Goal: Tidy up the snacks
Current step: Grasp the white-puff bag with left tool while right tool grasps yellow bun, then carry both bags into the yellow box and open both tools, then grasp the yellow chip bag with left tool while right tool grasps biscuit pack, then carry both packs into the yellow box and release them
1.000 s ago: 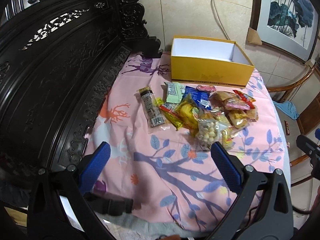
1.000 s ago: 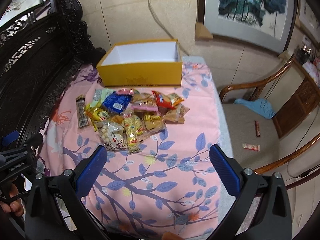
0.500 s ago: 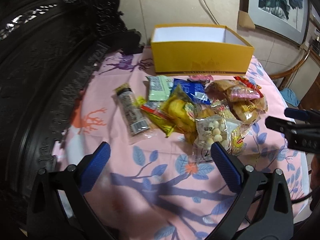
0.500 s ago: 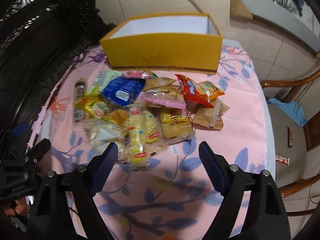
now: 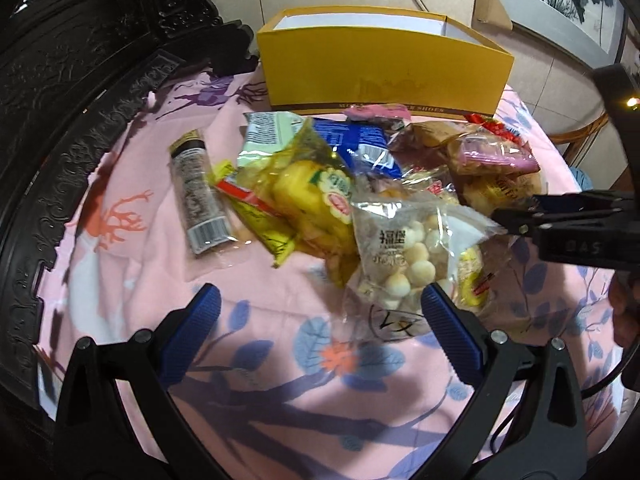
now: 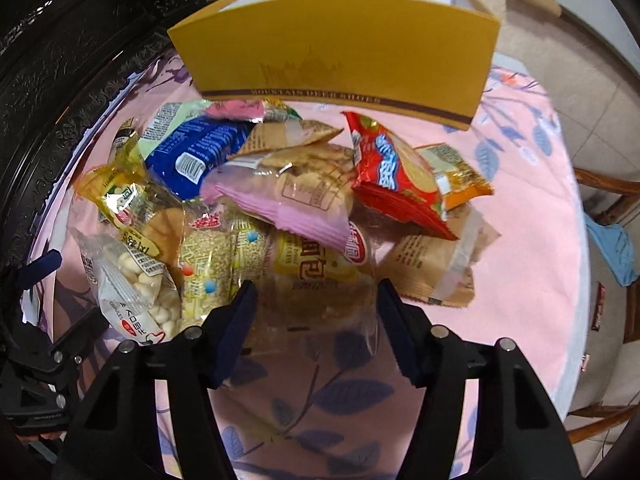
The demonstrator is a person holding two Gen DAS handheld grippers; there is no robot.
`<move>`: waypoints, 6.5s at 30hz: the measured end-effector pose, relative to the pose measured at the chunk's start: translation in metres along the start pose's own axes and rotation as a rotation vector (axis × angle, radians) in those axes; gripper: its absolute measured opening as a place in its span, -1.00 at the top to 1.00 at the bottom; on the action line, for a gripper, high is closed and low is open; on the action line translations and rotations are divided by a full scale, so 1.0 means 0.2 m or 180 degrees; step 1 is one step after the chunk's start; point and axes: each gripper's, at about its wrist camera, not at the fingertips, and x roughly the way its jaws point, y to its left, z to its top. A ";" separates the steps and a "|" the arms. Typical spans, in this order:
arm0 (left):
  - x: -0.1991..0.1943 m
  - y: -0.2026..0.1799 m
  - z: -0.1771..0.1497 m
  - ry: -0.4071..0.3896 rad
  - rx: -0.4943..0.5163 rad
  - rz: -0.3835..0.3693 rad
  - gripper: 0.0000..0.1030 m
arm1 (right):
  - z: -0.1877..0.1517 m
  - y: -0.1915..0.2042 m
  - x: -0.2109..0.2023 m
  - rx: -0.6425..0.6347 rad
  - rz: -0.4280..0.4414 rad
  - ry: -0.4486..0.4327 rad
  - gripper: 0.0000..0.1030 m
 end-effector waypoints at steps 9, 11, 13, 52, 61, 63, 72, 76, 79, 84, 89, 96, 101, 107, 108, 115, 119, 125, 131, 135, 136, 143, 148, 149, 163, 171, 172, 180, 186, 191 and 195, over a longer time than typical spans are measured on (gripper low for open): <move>0.02 -0.11 0.00 -0.0039 -0.0009 -0.0234 -0.96 | 0.01 0.01 0.06 -0.0329 0.0048 -0.0028 -0.25; 0.03 -0.14 0.01 -0.0037 0.0015 -0.0162 -0.96 | 0.01 0.00 0.07 -0.0344 0.0065 -0.0050 -0.25; 0.07 -0.15 0.02 -0.0012 0.0003 -0.0151 -0.96 | 0.01 -0.01 0.08 -0.0365 0.0077 -0.0076 -0.19; -0.20 0.02 1.00 -0.0695 -0.0090 -0.0703 0.02 | 0.61 -0.07 -0.69 0.0209 -0.0333 -0.1431 -0.01; 0.05 0.04 1.18 -0.0627 -0.0584 -0.0414 0.03 | 0.87 -0.17 -0.47 0.0138 -0.0273 -0.1386 -0.01; 0.10 0.03 1.21 -0.0624 -0.0602 -0.0362 0.02 | 0.91 -0.19 -0.43 0.0157 -0.0245 -0.1386 -0.01; 0.27 0.01 1.30 -0.0634 -0.0792 -0.0239 0.02 | 1.05 -0.24 -0.25 0.0154 -0.0255 -0.1286 -0.01; 0.35 0.00 1.34 -0.0656 -0.0822 -0.0182 0.02 | 1.08 -0.28 -0.20 0.0222 -0.0290 -0.1279 -0.01; 0.39 0.00 1.37 -0.0673 -0.0839 -0.0130 0.02 | 1.11 -0.29 -0.17 0.0261 -0.0315 -0.1274 -0.01; 0.50 0.00 1.41 -0.0517 -0.0813 0.0056 -0.18 | 1.12 -0.27 -0.06 0.0220 -0.0389 -0.1033 -0.10; 0.49 0.01 1.38 -0.0490 -0.0729 0.0135 -0.32 | 1.07 -0.25 -0.06 0.0250 -0.0448 -0.1013 -0.37; 0.34 -0.01 1.29 -0.0548 -0.0430 0.0021 -0.38 | 0.91 -0.21 -0.27 0.0283 -0.0273 -0.1180 -0.37; 0.19 0.01 1.14 -0.0634 -0.0289 -0.0047 -0.47 | 0.67 -0.13 -0.39 0.0242 -0.0137 -0.1177 -0.37; 0.10 0.02 0.95 -0.0574 -0.0116 -0.0151 -0.47 | 0.34 -0.06 -0.37 0.0267 -0.0045 -0.0891 -0.37; 0.09 0.02 0.90 -0.0550 -0.0095 -0.0196 -0.47 | 0.29 -0.05 -0.36 0.0277 -0.0039 -0.0837 -0.37; 0.04 0.00 0.63 -0.0356 0.0130 -0.0248 -0.47 | 0.09 -0.02 -0.23 0.0372 -0.0054 -0.0533 -0.37; 0.04 -0.01 0.49 -0.0232 0.0231 -0.0336 -0.47 | 0.04 -0.05 -0.15 0.0405 -0.0119 -0.0356 -0.36; 0.09 -0.03 0.31 -0.0059 0.0371 -0.0333 -0.47 | -0.01 -0.06 -0.07 0.0410 -0.0068 -0.0180 -0.35; 0.07 -0.02 0.29 -0.0051 0.0393 -0.0437 -0.47 | -0.04 -0.06 0.01 0.0385 -0.0038 -0.0077 -0.35; 0.04 -0.02 0.26 -0.0049 0.0463 -0.0429 -0.47 | -0.04 -0.06 0.01 0.0380 0.0011 -0.0071 -0.23; 0.04 -0.03 0.25 -0.0046 0.0483 -0.0375 -0.47 | -0.05 -0.06 0.01 0.0350 0.0006 -0.0074 -0.19; 0.09 0.17 0.30 0.0017 0.0072 -0.0248 -0.47 | -0.05 -0.07 0.00 0.0331 0.0027 -0.0082 -0.04; 0.14 0.26 0.31 0.0072 -0.0075 -0.0139 -0.47 | -0.06 -0.07 -0.01 0.0316 0.0012 -0.0085 -0.01; 0.15 0.28 0.31 0.0115 -0.0160 -0.0164 -0.47 | -0.06 -0.07 -0.01 0.0305 0.0004 -0.0087 0.00; 0.30 0.18 0.31 0.0244 -0.0301 -0.0449 -0.32 | -0.06 -0.06 -0.01 0.0298 -0.0044 -0.0098 0.01; 0.21 0.17 0.27 0.0145 -0.0205 -0.0596 0.19 | -0.06 -0.06 -0.04 0.0228 -0.0133 -0.0167 0.25; 0.20 0.16 0.26 0.0136 -0.0211 -0.0606 0.23 | -0.06 -0.06 -0.04 0.0222 -0.0136 -0.0165 0.25; 0.20 0.14 0.24 0.0169 -0.0191 -0.0667 0.20 | -0.02 -0.03 0.05 0.0149 -0.0111 -0.0019 -0.12; 0.20 0.14 0.22 0.0147 -0.0203 -0.0659 0.23 | -0.03 0.00 0.02 -0.0004 -0.0238 -0.0025 0.14; 0.15 0.15 0.21 0.0099 -0.0219 -0.0650 0.27 | -0.07 -0.01 -0.08 -0.0002 -0.0236 -0.0119 0.27; 0.10 0.18 0.21 0.0058 -0.0248 -0.0646 0.28 | -0.10 -0.01 -0.16 0.0066 -0.0161 -0.0212 0.27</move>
